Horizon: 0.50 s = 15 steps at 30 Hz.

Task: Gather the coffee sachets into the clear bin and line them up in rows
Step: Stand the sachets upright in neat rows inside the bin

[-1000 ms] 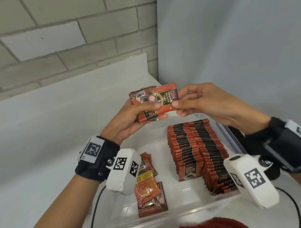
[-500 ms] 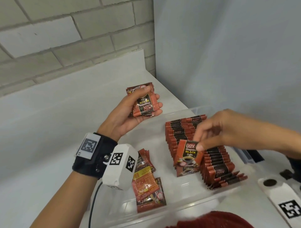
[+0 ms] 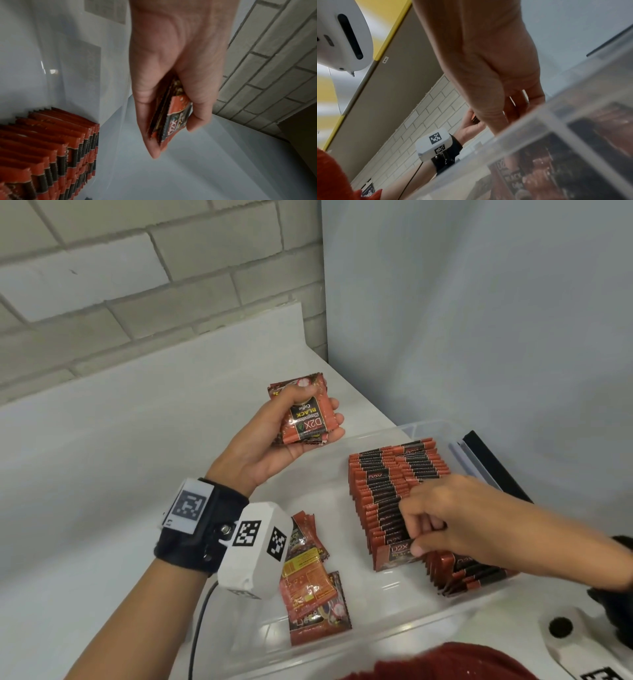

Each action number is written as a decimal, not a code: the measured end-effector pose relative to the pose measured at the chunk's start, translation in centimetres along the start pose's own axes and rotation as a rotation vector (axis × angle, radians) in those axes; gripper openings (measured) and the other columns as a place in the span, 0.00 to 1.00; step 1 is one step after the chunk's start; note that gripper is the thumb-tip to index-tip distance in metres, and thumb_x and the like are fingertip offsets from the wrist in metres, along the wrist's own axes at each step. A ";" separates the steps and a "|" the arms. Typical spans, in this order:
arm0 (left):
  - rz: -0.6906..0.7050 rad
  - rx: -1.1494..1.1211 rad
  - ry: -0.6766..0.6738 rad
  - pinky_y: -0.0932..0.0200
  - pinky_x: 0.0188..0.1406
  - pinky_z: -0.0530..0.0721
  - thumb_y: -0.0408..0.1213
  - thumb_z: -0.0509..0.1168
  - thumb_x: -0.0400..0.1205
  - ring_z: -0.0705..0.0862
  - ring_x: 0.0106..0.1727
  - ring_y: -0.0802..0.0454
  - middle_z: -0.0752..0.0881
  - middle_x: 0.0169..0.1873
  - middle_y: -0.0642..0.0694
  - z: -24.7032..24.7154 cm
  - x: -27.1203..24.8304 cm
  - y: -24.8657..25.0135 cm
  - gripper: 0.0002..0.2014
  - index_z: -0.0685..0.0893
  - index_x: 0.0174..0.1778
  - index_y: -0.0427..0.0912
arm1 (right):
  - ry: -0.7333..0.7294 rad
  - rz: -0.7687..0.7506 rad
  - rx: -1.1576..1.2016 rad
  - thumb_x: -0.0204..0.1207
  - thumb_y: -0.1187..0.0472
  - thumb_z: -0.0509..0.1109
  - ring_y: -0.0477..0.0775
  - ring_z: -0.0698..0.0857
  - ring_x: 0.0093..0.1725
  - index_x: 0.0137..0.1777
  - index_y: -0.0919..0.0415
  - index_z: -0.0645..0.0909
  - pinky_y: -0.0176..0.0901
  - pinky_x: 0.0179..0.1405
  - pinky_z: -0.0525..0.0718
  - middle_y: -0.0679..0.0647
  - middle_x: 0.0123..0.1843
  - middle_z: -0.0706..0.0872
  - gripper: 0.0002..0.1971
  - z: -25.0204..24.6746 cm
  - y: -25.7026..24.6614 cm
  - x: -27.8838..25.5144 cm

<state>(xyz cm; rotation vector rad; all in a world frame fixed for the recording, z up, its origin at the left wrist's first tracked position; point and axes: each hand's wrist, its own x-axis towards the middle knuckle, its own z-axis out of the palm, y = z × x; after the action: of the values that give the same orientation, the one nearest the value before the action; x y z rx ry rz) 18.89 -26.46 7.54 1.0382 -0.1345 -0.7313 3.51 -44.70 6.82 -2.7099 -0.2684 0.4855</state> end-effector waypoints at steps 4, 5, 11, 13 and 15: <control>-0.015 -0.023 0.023 0.54 0.35 0.89 0.35 0.62 0.80 0.90 0.39 0.48 0.89 0.39 0.39 -0.1 0.1 0.0 0.11 0.80 0.56 0.36 | -0.003 0.014 0.008 0.72 0.51 0.77 0.36 0.81 0.40 0.36 0.45 0.78 0.29 0.41 0.75 0.39 0.37 0.82 0.10 0.1 0.1 0.0; -0.017 -0.026 0.027 0.54 0.35 0.89 0.35 0.62 0.81 0.90 0.39 0.48 0.89 0.39 0.39 -0.1 0.1 0.0 0.10 0.80 0.56 0.36 | -0.008 0.019 0.015 0.72 0.51 0.77 0.35 0.81 0.40 0.36 0.45 0.78 0.28 0.40 0.75 0.39 0.37 0.82 0.10 0.1 0.2 0.0; -0.015 -0.004 0.009 0.53 0.35 0.90 0.36 0.66 0.72 0.90 0.39 0.48 0.90 0.39 0.40 0.0 0.0 0.0 0.17 0.80 0.55 0.35 | -0.021 0.039 0.107 0.71 0.52 0.78 0.33 0.82 0.41 0.36 0.46 0.81 0.28 0.39 0.77 0.41 0.37 0.84 0.08 -0.5 0.4 0.1; -0.005 0.017 0.007 0.53 0.36 0.90 0.37 0.67 0.72 0.90 0.39 0.49 0.91 0.39 0.41 -0.1 0.0 0.0 0.17 0.81 0.55 0.36 | -0.005 0.050 0.173 0.69 0.53 0.79 0.36 0.83 0.38 0.35 0.46 0.83 0.30 0.38 0.79 0.42 0.35 0.86 0.08 -1.4 0.3 0.2; 0.008 0.045 0.012 0.55 0.39 0.90 0.38 0.67 0.71 0.90 0.40 0.51 0.91 0.39 0.42 -0.2 0.1 0.0 0.16 0.81 0.54 0.37 | 0.059 0.059 0.263 0.66 0.52 0.81 0.37 0.83 0.35 0.33 0.46 0.84 0.28 0.37 0.79 0.41 0.34 0.87 0.07 -2.7 0.1 0.4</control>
<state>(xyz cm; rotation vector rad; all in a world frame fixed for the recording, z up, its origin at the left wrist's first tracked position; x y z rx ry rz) 19.09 -26.35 7.40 1.0843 -0.1455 -0.7175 4.91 -45.58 8.95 -2.4757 -0.1007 0.4244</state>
